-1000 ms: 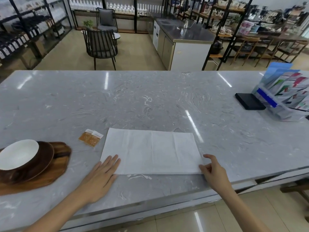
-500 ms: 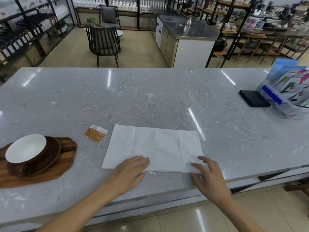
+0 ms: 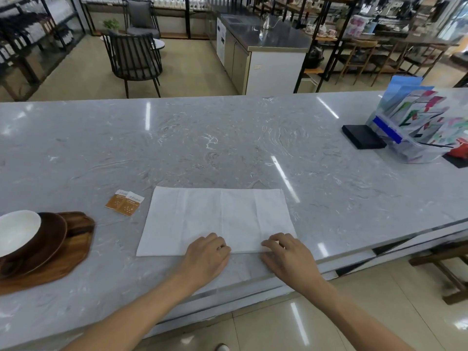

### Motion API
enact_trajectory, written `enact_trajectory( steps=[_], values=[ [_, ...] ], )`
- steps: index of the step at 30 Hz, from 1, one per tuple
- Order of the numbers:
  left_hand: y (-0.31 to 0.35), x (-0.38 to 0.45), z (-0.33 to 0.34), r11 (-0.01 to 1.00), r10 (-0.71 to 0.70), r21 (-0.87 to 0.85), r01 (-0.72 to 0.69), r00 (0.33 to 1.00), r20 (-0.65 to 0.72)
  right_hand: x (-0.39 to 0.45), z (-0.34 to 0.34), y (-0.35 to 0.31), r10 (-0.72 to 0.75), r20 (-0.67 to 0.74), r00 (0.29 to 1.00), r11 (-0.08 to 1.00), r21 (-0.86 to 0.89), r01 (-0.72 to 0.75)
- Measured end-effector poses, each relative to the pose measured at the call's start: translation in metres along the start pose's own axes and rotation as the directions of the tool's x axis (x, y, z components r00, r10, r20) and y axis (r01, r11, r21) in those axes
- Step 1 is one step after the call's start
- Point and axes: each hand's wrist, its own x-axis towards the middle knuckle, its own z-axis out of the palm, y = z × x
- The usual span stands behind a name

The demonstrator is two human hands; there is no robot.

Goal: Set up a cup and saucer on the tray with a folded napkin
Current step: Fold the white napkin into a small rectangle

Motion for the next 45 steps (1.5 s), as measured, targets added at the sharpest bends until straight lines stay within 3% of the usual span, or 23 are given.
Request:
enact_trajectory(
  steps=[10, 16, 23, 30, 35, 38, 43, 45],
  values=[
    [-0.001, 0.000, -0.002, 0.998, 0.038, -0.041, -0.046, 0.982, -0.184, 0.001, 0.005, 0.004, -0.067, -0.101, 0.993, 0.997, -0.036, 0.063],
    [-0.005, -0.008, 0.004, 0.994, 0.106, -0.031, -0.109, 0.992, -0.073, -0.011, 0.006, 0.007, -0.057, -0.029, 0.998, 0.998, -0.035, 0.056],
    [-0.010, -0.020, -0.001, 0.994, 0.074, -0.079, -0.074, 0.997, 0.008, -0.012, -0.010, 0.019, -0.061, -0.021, 0.998, 0.998, -0.021, 0.061],
    [-0.033, -0.052, -0.015, 0.980, 0.045, -0.192, -0.048, 0.999, -0.021, -0.033, -0.016, 0.030, -0.041, 0.049, 0.998, 0.999, -0.023, 0.042],
    [-0.048, -0.093, -0.026, 0.959, -0.077, -0.270, 0.089, 0.995, 0.057, -0.052, -0.018, 0.041, 0.050, 0.121, 0.991, 0.998, 0.037, -0.055],
    [-0.056, -0.104, -0.031, 0.941, -0.157, -0.295, 0.166, 0.986, 0.054, -0.052, -0.016, 0.036, 0.137, 0.032, 0.990, 0.988, 0.063, -0.139],
    [-0.040, -0.060, -0.031, 0.946, -0.220, -0.248, 0.207, 0.975, -0.025, 0.007, 0.016, -0.019, 0.147, 0.086, 0.985, 0.983, 0.094, -0.155],
    [-0.027, -0.030, -0.017, 0.920, -0.326, -0.210, 0.330, 0.944, 0.055, 0.040, 0.034, -0.049, 0.133, 0.159, 0.978, 0.981, 0.121, -0.153]
  ],
)
